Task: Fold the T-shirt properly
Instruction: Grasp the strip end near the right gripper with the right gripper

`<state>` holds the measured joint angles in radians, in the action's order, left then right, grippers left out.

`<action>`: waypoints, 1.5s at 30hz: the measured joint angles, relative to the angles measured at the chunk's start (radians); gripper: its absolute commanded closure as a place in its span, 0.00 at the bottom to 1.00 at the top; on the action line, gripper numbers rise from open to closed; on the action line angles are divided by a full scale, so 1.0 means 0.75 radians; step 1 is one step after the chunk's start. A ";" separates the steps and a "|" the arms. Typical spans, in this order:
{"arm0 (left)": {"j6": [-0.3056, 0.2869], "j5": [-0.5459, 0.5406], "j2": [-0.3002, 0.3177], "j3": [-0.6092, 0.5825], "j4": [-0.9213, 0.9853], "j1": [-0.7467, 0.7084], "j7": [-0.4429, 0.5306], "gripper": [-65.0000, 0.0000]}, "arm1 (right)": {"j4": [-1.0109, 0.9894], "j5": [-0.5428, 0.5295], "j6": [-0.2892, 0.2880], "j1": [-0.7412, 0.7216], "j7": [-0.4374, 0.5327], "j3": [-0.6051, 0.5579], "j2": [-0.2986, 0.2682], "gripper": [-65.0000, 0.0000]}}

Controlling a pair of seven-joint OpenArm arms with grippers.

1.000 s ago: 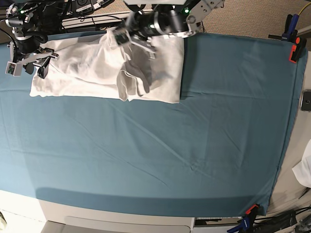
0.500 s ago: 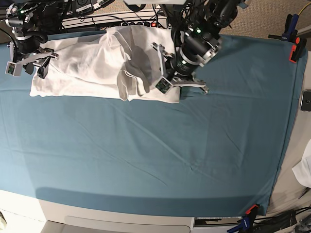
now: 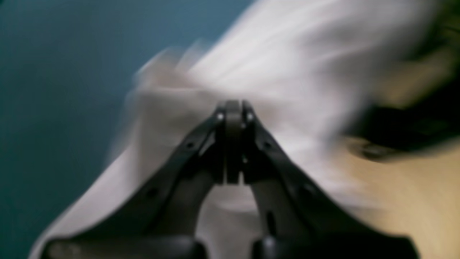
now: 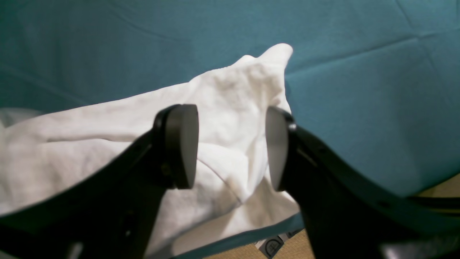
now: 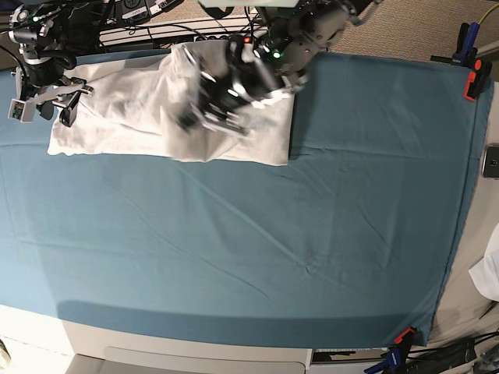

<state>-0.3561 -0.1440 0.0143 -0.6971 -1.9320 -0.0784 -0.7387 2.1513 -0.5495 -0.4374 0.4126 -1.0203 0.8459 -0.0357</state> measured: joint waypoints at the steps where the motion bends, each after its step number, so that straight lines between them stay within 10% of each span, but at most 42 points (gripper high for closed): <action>1: -0.102 -0.054 -0.022 -0.009 0.000 0.010 0.005 1.00 | 0.000 -0.001 0.000 0.000 0.000 0.000 0.000 0.54; 5: -0.365 -0.224 -0.055 -0.012 -0.002 0.054 -0.004 1.00 | 0.000 0.001 0.000 0.000 0.000 0.001 -0.001 0.54; 20: -0.234 -0.149 0.033 0.022 -0.001 0.061 -0.167 1.00 | -0.312 -0.100 -0.017 -0.061 -0.066 0.284 -0.359 0.54; 26: -0.289 -0.194 0.033 0.016 -0.001 0.061 -0.178 1.00 | -0.755 -0.440 -0.144 -0.175 -0.277 0.328 -0.531 0.49; 29: -0.289 -0.194 0.032 0.016 -0.001 0.052 -0.179 0.85 | -0.932 -0.634 -0.207 -0.172 -0.385 0.327 -0.599 0.46; 33: -0.289 -0.194 0.033 0.016 -0.001 0.029 -0.183 0.67 | -1.115 -0.879 -0.268 -0.153 -0.486 0.318 -0.636 0.46; 45: -0.264 -0.194 0.033 0.016 -0.001 0.008 -0.183 0.67 | -1.327 -1.063 -0.291 -0.223 -0.509 -0.125 -0.651 0.46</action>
<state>-0.5545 -0.2897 0.0387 -0.6849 -1.9327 -0.0723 -0.8757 1.1564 -1.3464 -0.6556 0.2451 -1.4021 0.7525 -0.5240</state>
